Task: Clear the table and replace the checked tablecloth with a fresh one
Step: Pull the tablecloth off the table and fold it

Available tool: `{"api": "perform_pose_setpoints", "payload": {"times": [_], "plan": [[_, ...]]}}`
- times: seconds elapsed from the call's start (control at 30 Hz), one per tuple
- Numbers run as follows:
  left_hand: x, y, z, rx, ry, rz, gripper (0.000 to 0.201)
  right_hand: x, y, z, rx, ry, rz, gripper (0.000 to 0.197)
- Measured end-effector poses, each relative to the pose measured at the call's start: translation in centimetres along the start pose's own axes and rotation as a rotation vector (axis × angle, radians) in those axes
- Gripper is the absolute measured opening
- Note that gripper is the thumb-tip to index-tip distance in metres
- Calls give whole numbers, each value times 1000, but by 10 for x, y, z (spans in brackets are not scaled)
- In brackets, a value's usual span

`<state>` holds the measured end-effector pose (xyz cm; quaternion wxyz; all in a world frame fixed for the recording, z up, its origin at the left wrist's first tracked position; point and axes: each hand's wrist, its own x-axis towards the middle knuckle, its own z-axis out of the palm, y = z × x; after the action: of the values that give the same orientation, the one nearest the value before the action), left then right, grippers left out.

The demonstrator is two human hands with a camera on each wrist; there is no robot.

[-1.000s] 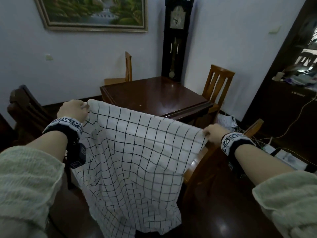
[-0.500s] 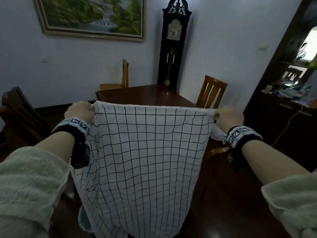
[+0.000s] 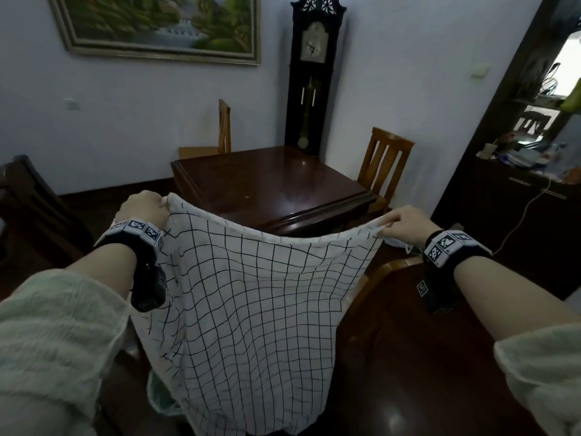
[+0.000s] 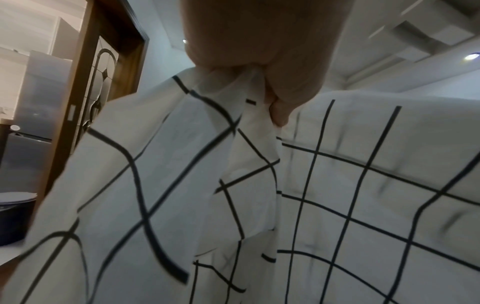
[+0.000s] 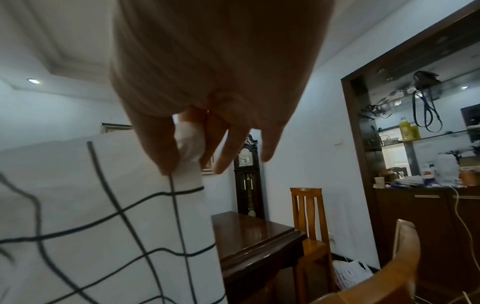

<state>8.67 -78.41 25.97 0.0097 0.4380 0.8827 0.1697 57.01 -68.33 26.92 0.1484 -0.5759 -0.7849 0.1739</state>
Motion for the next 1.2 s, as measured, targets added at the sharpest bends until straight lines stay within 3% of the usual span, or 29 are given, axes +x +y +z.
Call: {"api": "perform_pose_setpoints", "payload": {"times": [0.1, 0.2, 0.33, 0.57, 0.67, 0.83, 0.97, 1.2], "plan": [[0, -7, 0, -36, 1, -45, 34, -5, 6, 3, 201, -3, -3, 12], [2, -13, 1, -57, 6, -79, 35, -8, 10, 3, 344, 27, -12, 27], [3, -8, 5, -63, -2, -110, 34, -9, 14, 5, 491, 127, 1, 10], [8, 18, 17, -71, -67, -107, 30, -5, 14, 17, 664, 157, 95, 23], [16, 26, 21, -79, -101, -112, 25, -1, 15, 20, 647, 251, 152, 14], [34, 46, 29, -81, -135, -67, 23, 16, 35, 25, 631, 341, 325, 38], [48, 76, 42, -111, -142, 13, 20, 27, 47, 33, 563, 410, 479, 13], [50, 116, 81, -407, -29, 92, 38, 23, 57, 50, 403, 577, 636, 17]]}}
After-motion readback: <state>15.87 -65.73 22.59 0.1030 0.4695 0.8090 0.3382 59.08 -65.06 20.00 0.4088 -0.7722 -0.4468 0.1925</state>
